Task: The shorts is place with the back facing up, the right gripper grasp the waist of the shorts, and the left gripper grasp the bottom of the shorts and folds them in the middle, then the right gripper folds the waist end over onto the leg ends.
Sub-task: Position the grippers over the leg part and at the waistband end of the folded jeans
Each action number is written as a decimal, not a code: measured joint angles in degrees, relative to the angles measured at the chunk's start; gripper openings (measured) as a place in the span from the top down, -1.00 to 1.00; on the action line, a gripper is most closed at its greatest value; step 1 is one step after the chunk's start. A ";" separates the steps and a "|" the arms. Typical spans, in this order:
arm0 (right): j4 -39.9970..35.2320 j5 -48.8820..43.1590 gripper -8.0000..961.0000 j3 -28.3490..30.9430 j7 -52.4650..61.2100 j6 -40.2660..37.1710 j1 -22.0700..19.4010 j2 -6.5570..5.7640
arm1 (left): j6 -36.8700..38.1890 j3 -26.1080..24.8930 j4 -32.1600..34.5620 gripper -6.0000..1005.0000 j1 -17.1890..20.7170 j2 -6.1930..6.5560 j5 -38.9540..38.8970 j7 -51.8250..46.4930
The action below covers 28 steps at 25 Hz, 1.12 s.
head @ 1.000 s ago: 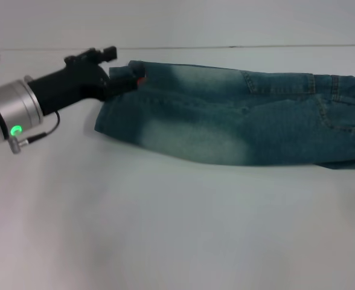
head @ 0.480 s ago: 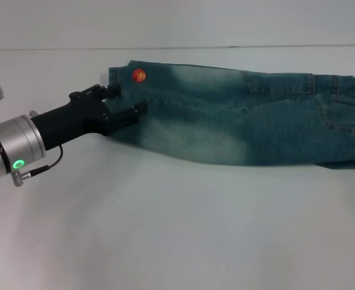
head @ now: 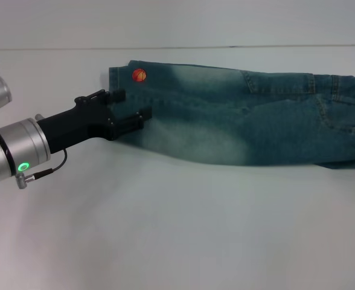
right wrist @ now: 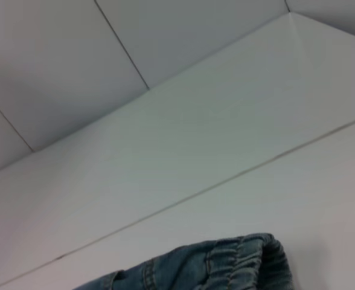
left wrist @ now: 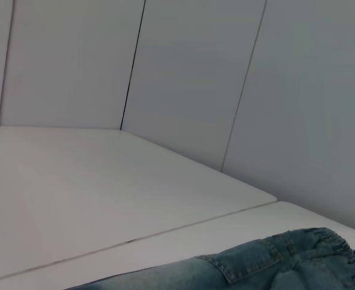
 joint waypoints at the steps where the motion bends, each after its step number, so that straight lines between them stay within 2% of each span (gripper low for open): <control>1: 0.00 0.00 -0.68 -0.76 0.50 0.66 0.10 0.00 | 0.00 0.04 -0.01 -0.62 0.00 0.00 0.00 0.00; 16: 0.70 -2.46 -0.66 -5.61 3.95 4.88 1.74 -0.10 | 0.09 0.21 -0.14 -0.62 0.01 0.00 0.05 0.07; 25: 0.34 -2.67 -0.64 -5.53 5.40 4.39 1.41 0.07 | 0.06 0.32 -0.12 -0.62 0.08 0.00 0.22 0.07; 28: 0.43 -2.74 -0.59 -6.71 5.72 3.70 1.17 -0.28 | 0.05 0.67 -0.12 -0.62 0.06 0.00 0.26 0.07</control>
